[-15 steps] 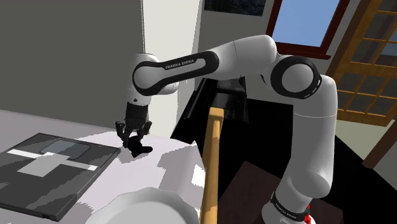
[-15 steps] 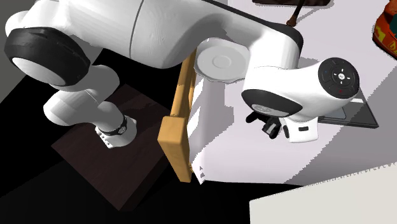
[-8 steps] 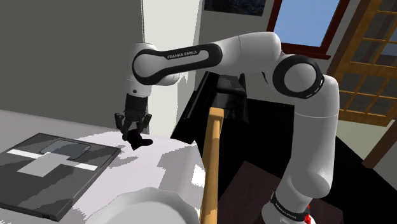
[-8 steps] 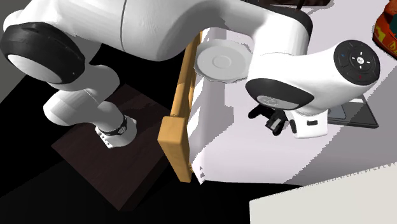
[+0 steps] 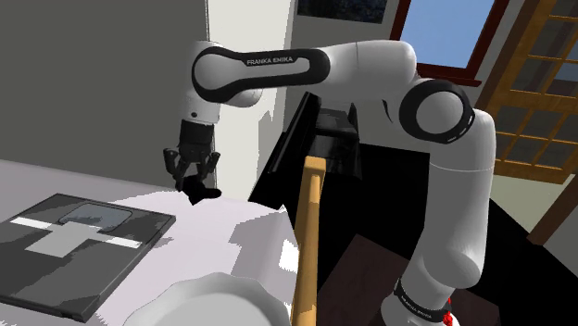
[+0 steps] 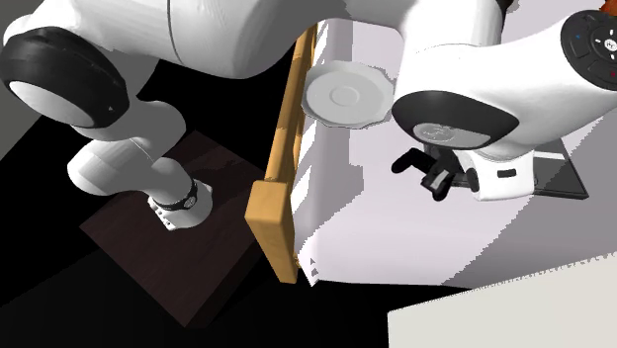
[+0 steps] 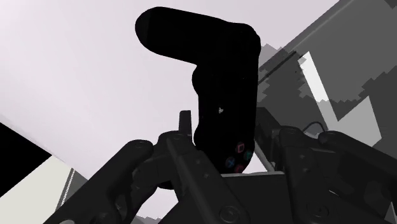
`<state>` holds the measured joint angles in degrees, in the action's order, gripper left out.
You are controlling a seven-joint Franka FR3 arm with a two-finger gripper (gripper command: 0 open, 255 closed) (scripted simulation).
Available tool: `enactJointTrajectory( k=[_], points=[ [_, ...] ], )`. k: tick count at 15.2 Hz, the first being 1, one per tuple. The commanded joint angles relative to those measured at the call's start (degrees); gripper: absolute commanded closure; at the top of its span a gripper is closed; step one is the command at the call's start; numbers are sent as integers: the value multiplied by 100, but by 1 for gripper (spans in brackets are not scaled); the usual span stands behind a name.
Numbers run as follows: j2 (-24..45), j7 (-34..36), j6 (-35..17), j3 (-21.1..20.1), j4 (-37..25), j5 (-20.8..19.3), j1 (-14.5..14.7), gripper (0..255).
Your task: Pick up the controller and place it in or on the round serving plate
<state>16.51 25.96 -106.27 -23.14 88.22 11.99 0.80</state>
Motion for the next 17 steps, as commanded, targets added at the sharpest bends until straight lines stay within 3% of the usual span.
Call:
enactJointTrajectory(
  k=[1,3,10,17],
  points=[
    [-22,26,132,-1,-111,0,-4,255],
    [-23,54,240,-3,-223,-6,-2,255],
    [-1005,484,-258,-295,1037,349,250,255],
    [-1748,1038,-608,-645,1871,660,596,255]
  ],
)
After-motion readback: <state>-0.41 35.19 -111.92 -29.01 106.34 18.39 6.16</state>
